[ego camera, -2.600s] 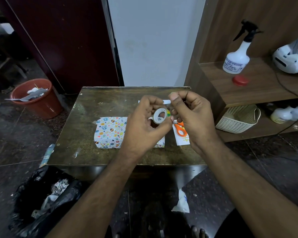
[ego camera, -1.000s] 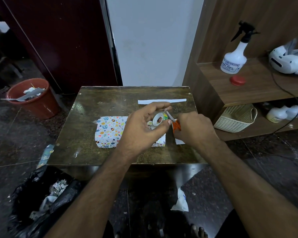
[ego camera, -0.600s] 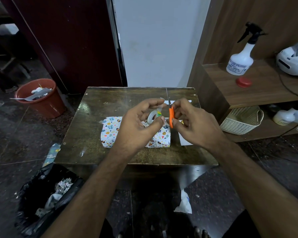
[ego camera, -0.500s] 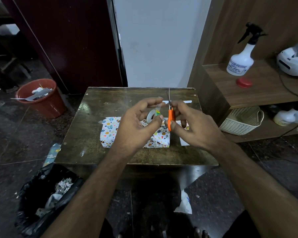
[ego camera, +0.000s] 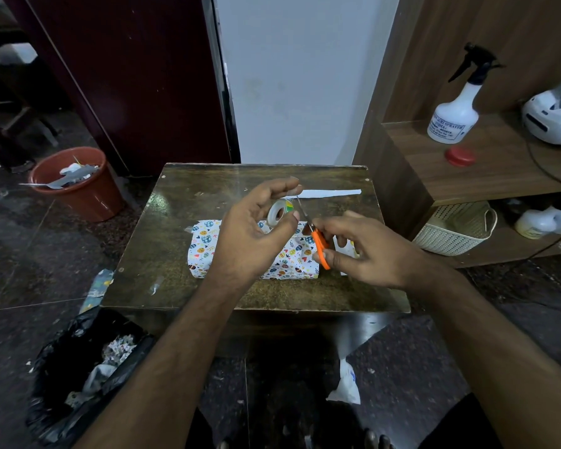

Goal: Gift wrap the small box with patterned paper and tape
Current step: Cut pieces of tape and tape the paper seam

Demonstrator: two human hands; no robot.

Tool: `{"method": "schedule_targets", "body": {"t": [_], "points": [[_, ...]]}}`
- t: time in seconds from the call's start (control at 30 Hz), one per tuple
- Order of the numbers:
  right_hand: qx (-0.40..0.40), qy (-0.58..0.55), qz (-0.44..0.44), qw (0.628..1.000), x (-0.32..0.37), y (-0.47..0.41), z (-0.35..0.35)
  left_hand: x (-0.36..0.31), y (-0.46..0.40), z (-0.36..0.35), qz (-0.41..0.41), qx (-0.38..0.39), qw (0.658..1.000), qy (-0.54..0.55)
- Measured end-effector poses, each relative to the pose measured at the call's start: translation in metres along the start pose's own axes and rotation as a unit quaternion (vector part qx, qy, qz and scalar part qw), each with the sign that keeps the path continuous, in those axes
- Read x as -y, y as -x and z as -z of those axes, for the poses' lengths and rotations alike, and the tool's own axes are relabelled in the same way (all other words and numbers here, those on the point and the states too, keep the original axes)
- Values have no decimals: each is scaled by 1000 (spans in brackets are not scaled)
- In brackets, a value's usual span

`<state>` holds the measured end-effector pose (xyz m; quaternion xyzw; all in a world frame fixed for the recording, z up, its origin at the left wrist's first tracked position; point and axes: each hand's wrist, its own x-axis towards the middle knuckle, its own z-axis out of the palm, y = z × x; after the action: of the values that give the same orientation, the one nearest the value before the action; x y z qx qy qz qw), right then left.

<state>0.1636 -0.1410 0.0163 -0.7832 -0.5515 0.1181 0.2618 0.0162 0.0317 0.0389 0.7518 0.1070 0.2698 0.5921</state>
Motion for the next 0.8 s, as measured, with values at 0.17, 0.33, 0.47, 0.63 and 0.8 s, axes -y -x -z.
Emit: {"method": "schedule_targets", "body": {"t": [0.17,0.33,0.47,0.63,0.8], "points": [[2,-24,-8,1000,1,2,4,0,0,1,-2,11,1000,-5],[6,-23,-20,1000,0,4,6,0,0,1,-13,14,1000,-8],[21,-10,-13,1000,1,4,7,0,0,0,-19,13,1000,-6],[10,-7,-6,1000,2,4,8,1,0,-1,-13,22,1000,4],[8,-2,-9,1000,-1,4,9,1,0,0,-11,34,999,8]]}}
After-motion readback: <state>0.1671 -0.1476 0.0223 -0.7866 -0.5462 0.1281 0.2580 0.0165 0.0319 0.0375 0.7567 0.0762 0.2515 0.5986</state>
